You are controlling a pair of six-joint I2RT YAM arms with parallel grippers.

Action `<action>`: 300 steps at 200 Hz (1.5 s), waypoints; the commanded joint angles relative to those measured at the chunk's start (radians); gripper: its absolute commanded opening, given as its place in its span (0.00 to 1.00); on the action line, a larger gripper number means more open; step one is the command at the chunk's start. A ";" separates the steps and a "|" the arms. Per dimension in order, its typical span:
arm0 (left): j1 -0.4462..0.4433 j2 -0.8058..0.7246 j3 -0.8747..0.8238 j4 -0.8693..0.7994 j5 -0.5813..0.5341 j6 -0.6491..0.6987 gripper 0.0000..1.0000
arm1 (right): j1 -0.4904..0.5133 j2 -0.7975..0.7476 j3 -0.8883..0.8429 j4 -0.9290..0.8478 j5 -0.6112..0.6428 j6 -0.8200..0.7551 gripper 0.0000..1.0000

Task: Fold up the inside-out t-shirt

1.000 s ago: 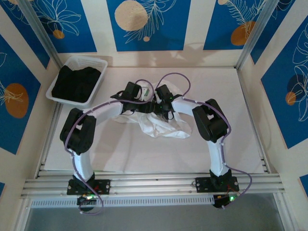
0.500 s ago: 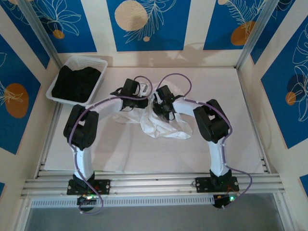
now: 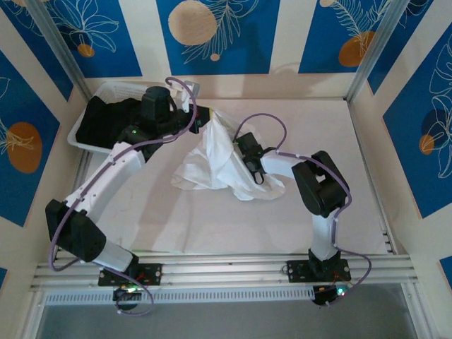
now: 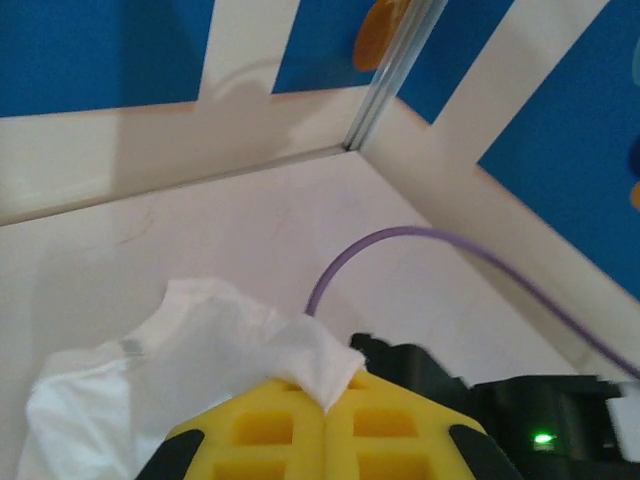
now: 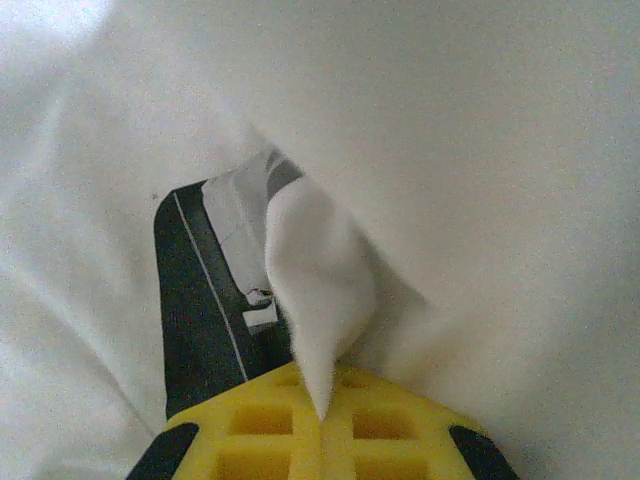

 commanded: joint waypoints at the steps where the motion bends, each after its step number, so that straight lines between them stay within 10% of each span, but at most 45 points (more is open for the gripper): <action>1: 0.002 -0.013 0.059 0.034 0.100 -0.061 0.00 | 0.013 0.004 -0.014 -0.025 0.053 -0.021 0.03; 82: -0.135 0.028 0.319 -0.049 0.239 -0.043 0.00 | 0.023 0.059 0.109 -0.119 0.102 0.030 0.67; 141: -0.163 -0.006 0.391 -0.058 0.306 -0.056 0.00 | 0.020 0.175 0.269 -0.267 0.092 0.048 0.78; 160: -0.161 -0.029 0.387 -0.088 0.243 -0.018 0.00 | 0.020 0.217 0.303 -0.313 0.061 0.053 0.71; 208: -0.100 -0.079 0.231 -0.133 -0.123 0.032 0.00 | 0.008 0.155 0.264 -0.285 -0.074 0.041 0.01; 300: 0.078 -0.001 0.040 -0.139 -0.295 0.036 0.00 | -0.039 -0.219 0.015 -0.008 -0.400 0.115 0.00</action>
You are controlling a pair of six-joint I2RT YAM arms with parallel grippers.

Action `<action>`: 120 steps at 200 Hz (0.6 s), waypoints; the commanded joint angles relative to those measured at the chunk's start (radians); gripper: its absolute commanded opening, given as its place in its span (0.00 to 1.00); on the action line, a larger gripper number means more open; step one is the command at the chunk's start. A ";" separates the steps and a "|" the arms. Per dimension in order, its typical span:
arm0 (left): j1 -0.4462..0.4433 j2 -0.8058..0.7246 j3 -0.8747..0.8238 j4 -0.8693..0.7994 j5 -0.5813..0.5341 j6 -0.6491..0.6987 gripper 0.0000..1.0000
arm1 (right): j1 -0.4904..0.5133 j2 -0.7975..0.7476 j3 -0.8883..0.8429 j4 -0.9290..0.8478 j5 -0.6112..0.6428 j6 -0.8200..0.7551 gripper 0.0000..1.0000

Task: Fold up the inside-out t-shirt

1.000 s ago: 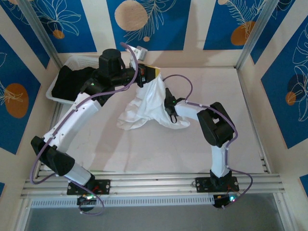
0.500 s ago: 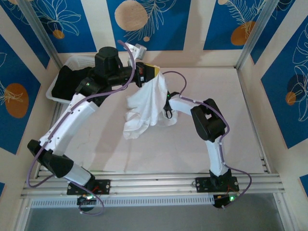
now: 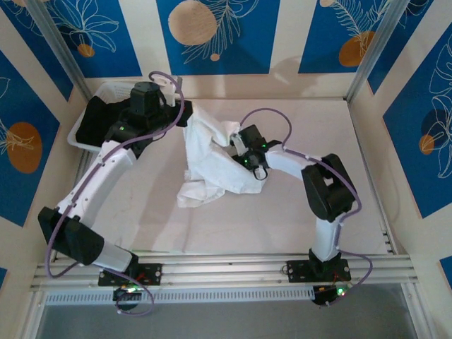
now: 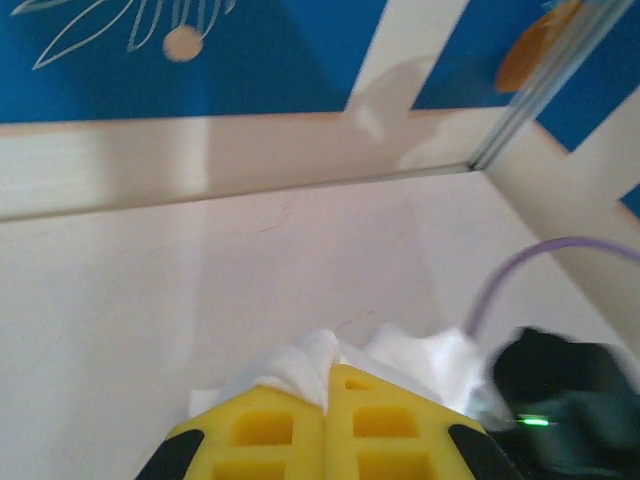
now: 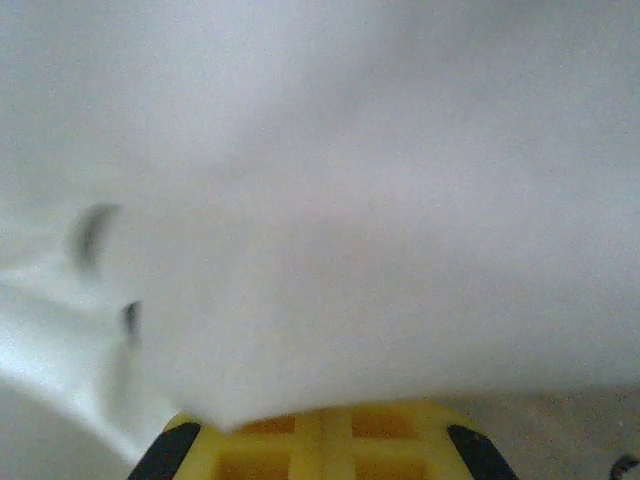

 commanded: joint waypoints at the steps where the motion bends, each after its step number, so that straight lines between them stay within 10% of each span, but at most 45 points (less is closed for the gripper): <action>1: 0.021 0.020 -0.013 0.029 -0.046 0.018 0.00 | -0.020 -0.107 -0.026 0.115 -0.159 0.054 0.00; 120: 0.088 0.163 -0.102 0.113 -0.085 -0.027 0.00 | -0.050 -0.221 -0.027 0.242 -0.385 0.149 0.00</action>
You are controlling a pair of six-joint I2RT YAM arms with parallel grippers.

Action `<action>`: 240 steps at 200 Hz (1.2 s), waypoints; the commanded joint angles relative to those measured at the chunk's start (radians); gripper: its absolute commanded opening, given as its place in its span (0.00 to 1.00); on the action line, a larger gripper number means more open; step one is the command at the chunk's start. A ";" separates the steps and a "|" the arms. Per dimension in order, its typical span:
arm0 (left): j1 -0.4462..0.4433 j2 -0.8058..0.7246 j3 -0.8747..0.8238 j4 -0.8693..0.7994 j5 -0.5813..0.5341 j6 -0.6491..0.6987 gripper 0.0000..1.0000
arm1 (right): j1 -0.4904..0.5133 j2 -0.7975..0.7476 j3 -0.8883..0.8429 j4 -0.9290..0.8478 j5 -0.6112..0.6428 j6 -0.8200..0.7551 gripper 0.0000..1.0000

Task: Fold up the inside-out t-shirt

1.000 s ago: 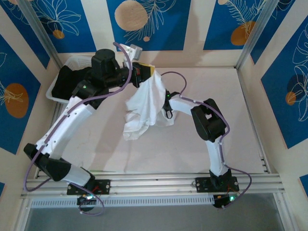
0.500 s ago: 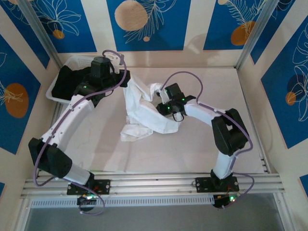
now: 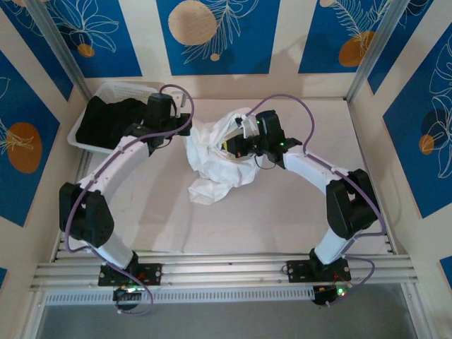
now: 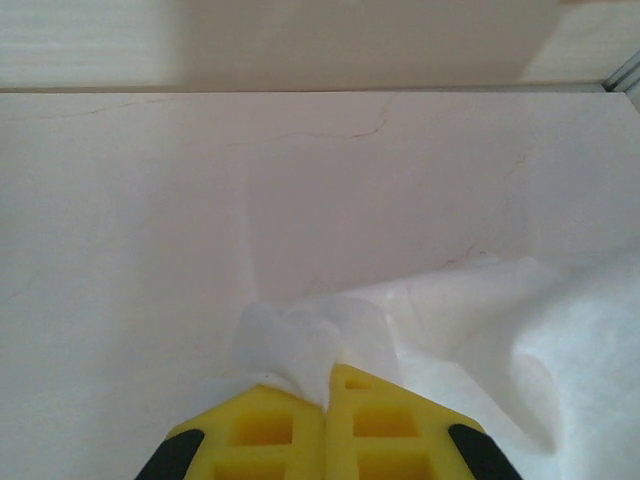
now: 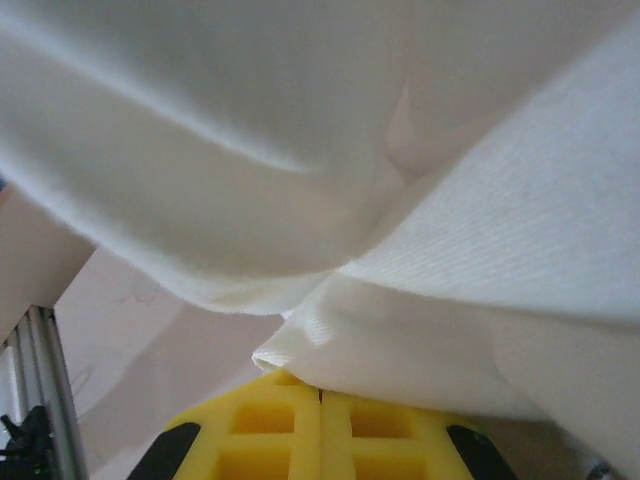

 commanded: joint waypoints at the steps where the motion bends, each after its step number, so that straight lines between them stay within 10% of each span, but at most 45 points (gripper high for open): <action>1: 0.049 0.016 0.000 0.051 -0.025 -0.024 0.00 | 0.008 -0.040 0.020 -0.019 -0.032 -0.017 0.00; 50: 0.185 0.107 -0.048 0.053 -0.093 -0.055 0.00 | -0.003 -0.075 -0.008 -0.021 -0.179 -0.084 0.00; 133: 0.162 0.127 -0.173 0.073 0.058 0.004 0.00 | 0.105 -0.011 0.103 0.000 -0.222 -0.123 0.00; 233: 0.254 0.049 -0.429 0.205 -0.152 -0.099 0.00 | -0.038 -0.312 -0.135 0.088 -0.210 -0.037 0.00; 240: 0.254 0.014 -0.461 0.224 -0.141 -0.106 0.12 | -0.040 -0.314 -0.143 0.082 -0.207 -0.038 0.00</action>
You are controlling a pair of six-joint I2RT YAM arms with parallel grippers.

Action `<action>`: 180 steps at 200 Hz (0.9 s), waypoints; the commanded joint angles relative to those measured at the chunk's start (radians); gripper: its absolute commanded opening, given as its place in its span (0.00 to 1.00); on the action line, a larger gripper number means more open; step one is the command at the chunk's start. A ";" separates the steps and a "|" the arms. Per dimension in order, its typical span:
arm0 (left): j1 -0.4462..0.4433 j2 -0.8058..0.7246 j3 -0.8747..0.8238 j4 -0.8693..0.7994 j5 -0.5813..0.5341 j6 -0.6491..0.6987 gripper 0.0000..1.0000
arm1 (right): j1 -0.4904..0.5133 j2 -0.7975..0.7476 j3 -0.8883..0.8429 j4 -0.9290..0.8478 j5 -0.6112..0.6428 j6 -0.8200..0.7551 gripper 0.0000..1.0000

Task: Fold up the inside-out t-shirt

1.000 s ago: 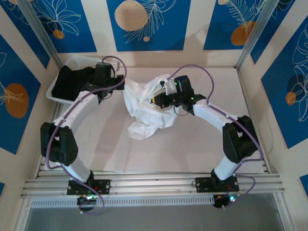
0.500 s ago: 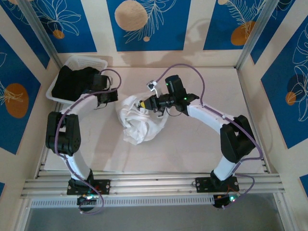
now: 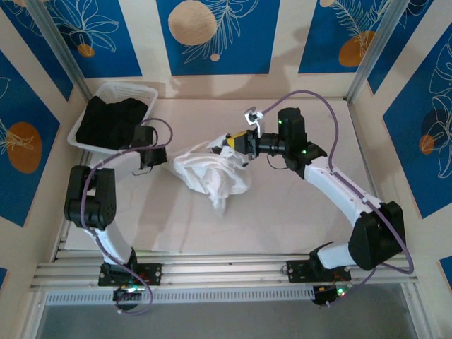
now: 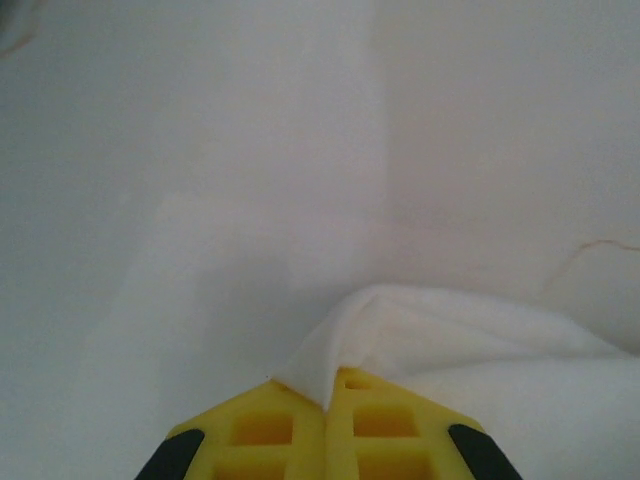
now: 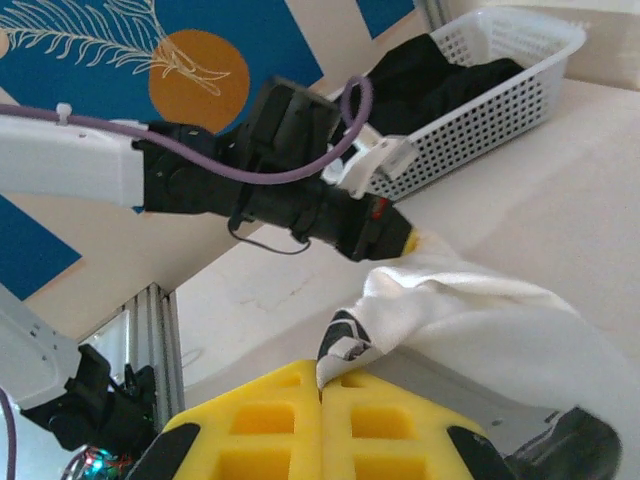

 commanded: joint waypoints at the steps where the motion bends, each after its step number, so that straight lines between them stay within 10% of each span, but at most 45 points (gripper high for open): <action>1: 0.014 -0.111 -0.083 0.080 -0.057 -0.039 0.14 | -0.004 -0.022 -0.046 0.026 0.010 0.018 0.00; 29: -0.027 -0.286 -0.182 0.170 0.091 -0.057 0.56 | -0.007 -0.002 -0.048 -0.021 0.016 -0.024 0.00; 83: -0.276 -0.323 -0.137 0.228 0.346 0.160 0.73 | -0.027 0.026 -0.052 -0.061 0.014 -0.057 0.00; 152: -0.382 -0.132 -0.021 0.262 0.496 0.257 0.72 | -0.023 0.032 -0.047 -0.082 0.032 -0.063 0.00; 180: -0.382 -0.049 0.068 0.279 0.526 0.212 0.31 | -0.021 0.031 -0.040 -0.084 0.049 -0.075 0.00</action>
